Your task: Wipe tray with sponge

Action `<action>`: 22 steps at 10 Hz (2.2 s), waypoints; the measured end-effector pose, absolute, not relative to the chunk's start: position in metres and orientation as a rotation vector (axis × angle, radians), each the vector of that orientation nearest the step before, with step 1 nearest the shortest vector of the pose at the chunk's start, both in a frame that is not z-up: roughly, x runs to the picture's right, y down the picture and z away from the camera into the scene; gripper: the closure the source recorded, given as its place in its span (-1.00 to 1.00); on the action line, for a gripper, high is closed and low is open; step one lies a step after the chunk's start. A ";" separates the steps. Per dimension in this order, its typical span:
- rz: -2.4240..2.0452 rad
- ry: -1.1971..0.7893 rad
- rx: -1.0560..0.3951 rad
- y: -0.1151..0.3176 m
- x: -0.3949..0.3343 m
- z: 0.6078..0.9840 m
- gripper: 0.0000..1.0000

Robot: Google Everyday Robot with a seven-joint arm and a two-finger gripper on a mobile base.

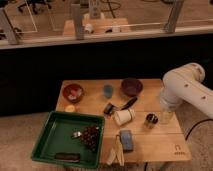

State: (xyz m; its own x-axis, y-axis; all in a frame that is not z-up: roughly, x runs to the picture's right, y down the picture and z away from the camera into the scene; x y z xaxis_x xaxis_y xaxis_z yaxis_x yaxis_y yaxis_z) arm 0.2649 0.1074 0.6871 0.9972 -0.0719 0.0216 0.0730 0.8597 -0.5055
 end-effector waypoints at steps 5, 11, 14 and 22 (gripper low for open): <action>-0.502 -0.218 -0.458 0.135 0.173 0.695 -0.60; -0.853 -0.314 -0.501 0.220 0.139 0.750 -0.60; -0.852 -0.313 -0.501 0.220 0.139 0.750 -0.60; -1.138 -0.412 -0.480 0.252 0.110 0.762 -0.60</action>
State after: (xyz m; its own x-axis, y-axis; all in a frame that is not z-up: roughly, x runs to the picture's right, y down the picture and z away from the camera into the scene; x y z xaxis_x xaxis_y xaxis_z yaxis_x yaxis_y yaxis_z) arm 0.1100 0.2524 0.7625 0.3659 -0.7567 0.5418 0.9282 0.3393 -0.1528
